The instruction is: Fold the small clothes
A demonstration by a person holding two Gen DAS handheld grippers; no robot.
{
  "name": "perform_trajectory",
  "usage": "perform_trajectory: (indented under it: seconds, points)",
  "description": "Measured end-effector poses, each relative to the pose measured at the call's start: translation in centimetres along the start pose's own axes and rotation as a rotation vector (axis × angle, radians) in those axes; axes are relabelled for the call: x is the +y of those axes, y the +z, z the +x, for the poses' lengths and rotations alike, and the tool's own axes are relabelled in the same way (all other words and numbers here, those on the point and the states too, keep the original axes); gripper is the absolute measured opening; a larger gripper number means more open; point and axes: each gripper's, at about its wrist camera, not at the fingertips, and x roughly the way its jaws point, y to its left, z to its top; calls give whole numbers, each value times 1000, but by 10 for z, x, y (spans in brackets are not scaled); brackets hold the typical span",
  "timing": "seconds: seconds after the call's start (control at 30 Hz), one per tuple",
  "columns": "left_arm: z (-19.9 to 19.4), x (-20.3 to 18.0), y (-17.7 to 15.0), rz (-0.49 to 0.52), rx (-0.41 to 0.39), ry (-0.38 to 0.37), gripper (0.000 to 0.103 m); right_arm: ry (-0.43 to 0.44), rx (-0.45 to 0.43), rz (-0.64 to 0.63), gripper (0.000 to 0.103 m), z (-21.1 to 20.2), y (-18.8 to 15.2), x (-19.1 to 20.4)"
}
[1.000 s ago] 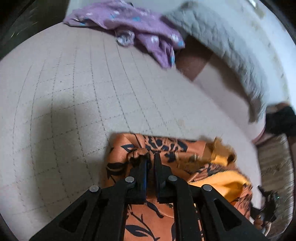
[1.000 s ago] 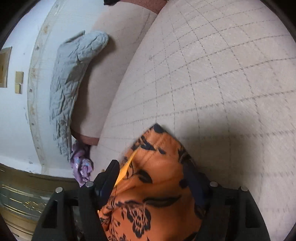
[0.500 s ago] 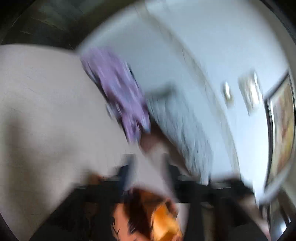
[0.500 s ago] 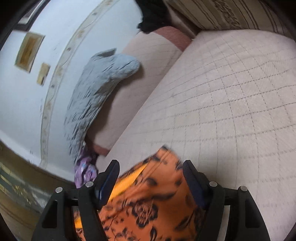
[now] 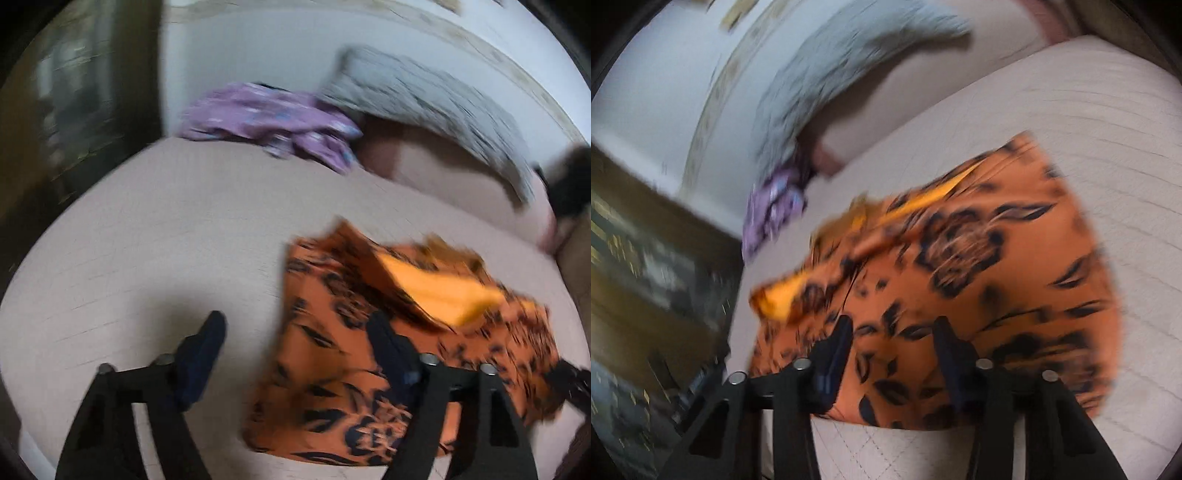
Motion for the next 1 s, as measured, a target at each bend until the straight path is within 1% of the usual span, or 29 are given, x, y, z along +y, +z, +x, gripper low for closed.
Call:
perform_trajectory:
  seconds: [0.03, 0.07, 0.1, 0.13, 0.17, 0.2, 0.27, 0.3, 0.37, 0.4, 0.47, 0.5, 0.57, 0.6, 0.67, 0.7, 0.77, 0.8, 0.9, 1.0]
  points:
    - [10, -10, -1, 57, 37, 1, 71, 2, 13, -34, 44, 9, -1, 9]
    - [15, -15, 1, 83, 53, 12, 61, 9, 29, -64, 43, 18, 0, 18]
    - [29, -24, 4, 116, 86, 13, 50, 16, 49, -90, 43, 28, 1, 27]
    - [39, -30, 9, 129, 112, -5, 48, 22, 70, -112, 43, 38, 2, 35]
    - [50, -37, 13, 151, 152, -41, 46, 22, 99, -138, 43, 51, 4, 43]
    - [56, -41, 16, 169, 168, -47, 45, 8, 129, -170, 43, 66, 6, 51]
    - [61, -55, 18, 221, 178, -36, 45, -22, 161, -217, 43, 92, 11, 60]
    - [68, -61, 25, 230, 181, -57, 45, -27, 168, -223, 43, 101, 14, 62]
    - [81, -67, 43, 213, 174, -109, 45, -21, 152, -208, 44, 120, 29, 61]
    - [90, -70, 52, 204, 156, -109, 45, -11, 133, -203, 43, 123, 35, 60]
    - [102, -69, 64, 182, 126, -82, 45, 14, 63, -174, 42, 130, 55, 53]
    - [109, -64, 73, 144, 113, -66, 45, 4, 21, -150, 42, 130, 64, 46]
    - [115, -51, 83, 55, 82, -79, 45, -24, -79, -88, 42, 125, 78, 31]
    - [116, -40, 88, -12, 55, -88, 45, -17, -121, -40, 43, 118, 84, 21]
    - [110, -31, 92, -58, 33, -79, 45, 5, -163, 35, 44, 106, 93, 5]
    - [106, -29, 94, -54, 38, -57, 45, 11, -174, 53, 45, 100, 96, 0]
    - [103, -29, 93, -34, 53, -26, 46, 2, -183, 47, 45, 88, 96, 0]
    - [96, -28, 88, -33, 59, -17, 46, -1, -184, 43, 46, 80, 93, 0]
    - [76, -24, 68, -43, 91, -23, 47, -9, -165, 56, 45, 57, 81, 1]
    - [52, -25, 42, -3, 115, 8, 50, -28, -140, 70, 46, 28, 63, -6]
